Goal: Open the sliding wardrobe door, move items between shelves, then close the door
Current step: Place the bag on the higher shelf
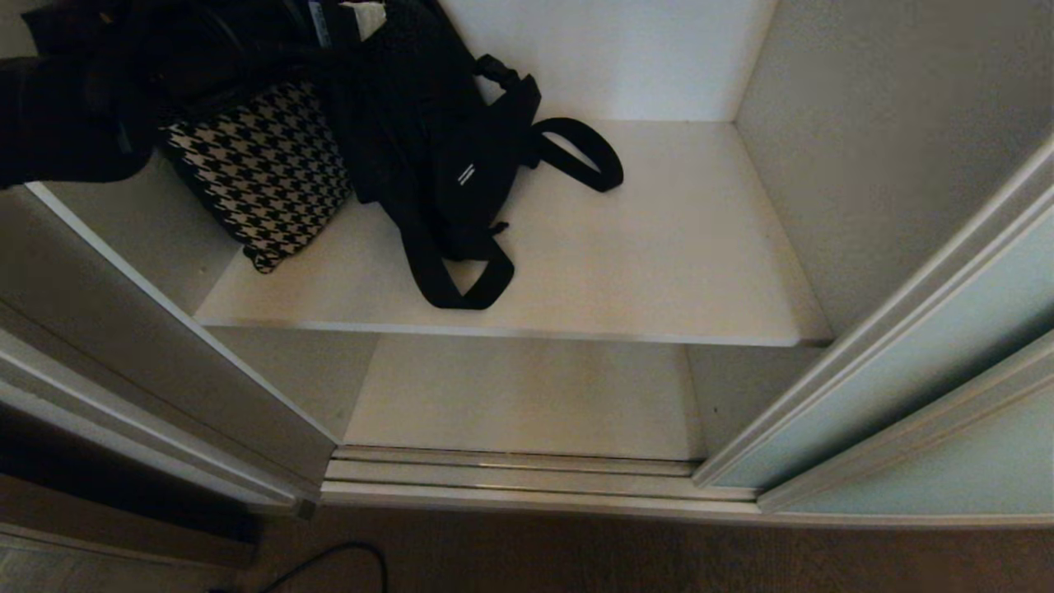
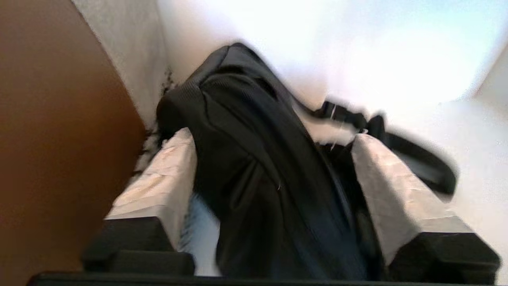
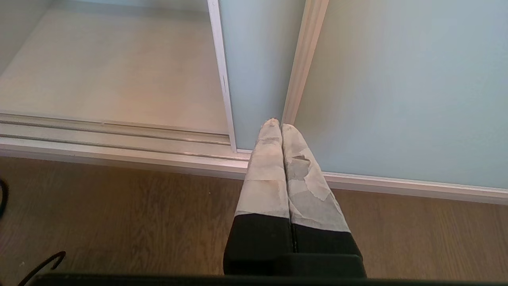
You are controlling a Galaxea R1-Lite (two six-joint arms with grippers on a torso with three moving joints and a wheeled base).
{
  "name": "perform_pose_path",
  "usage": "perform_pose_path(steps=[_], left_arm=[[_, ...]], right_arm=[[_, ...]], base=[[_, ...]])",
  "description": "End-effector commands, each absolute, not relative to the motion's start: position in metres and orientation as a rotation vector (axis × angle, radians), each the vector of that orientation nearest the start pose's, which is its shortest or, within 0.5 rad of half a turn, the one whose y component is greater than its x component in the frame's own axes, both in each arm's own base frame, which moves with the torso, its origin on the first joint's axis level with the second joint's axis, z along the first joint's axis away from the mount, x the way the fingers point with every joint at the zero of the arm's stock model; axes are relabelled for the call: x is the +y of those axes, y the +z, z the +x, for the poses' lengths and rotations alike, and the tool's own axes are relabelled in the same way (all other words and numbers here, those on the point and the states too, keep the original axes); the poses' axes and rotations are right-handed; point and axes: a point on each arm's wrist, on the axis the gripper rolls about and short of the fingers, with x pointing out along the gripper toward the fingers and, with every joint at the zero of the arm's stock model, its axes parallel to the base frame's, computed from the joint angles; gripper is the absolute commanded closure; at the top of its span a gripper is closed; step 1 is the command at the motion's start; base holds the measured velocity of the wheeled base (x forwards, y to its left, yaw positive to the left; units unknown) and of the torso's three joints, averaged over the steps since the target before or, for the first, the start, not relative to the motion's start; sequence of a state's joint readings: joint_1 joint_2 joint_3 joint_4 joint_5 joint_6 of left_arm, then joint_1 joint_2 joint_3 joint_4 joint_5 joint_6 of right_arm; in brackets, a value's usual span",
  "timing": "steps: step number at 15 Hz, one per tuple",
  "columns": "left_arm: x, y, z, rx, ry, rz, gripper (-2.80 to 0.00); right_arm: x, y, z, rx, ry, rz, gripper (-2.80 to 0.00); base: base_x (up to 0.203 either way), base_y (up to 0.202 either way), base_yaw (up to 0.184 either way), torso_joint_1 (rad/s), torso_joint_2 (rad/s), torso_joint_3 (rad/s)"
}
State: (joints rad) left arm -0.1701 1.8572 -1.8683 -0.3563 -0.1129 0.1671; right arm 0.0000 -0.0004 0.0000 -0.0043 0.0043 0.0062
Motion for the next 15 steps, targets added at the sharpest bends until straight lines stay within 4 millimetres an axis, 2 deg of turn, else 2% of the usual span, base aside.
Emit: perform_pose_path(steps=[1,4,8,11,13,15], left_arm=[[-0.059,0.400,0.336,-0.321,-0.234,0.213,-2.80],[-0.045,0.393,0.329,-0.271,-0.182,0.275,-2.80],[-0.038,0.398,0.306,-0.284,-0.164,0.321,-2.80],[-0.033,0.387,0.296,-0.232,-0.159,0.345,-2.80],[-0.031,0.392,0.281,-0.256,-0.156,0.350,-2.80],[-0.029,0.406,0.261,-0.304,-0.153,0.322,-2.80]], right_arm=[[0.000,0.076,-0.023,-0.008,0.005,0.006,0.00],[0.000,0.076,-0.023,-0.006,0.005,0.006,0.00],[0.000,0.076,-0.023,-0.007,0.005,0.006,0.00],[0.000,0.076,-0.023,-0.008,0.005,0.006,0.00],[0.000,0.076,-0.023,-0.006,0.005,0.006,0.00],[0.000,0.076,-0.023,-0.006,0.005,0.006,0.00]], base=[[0.000,0.000,0.000,0.000,0.00,0.000],[0.000,0.000,0.000,0.000,0.00,0.000],[0.000,0.000,0.000,0.000,0.00,0.000],[0.000,0.000,0.000,0.000,0.00,0.000],[0.000,0.000,0.000,0.000,0.00,0.000],[0.000,0.000,0.000,0.000,0.00,0.000]])
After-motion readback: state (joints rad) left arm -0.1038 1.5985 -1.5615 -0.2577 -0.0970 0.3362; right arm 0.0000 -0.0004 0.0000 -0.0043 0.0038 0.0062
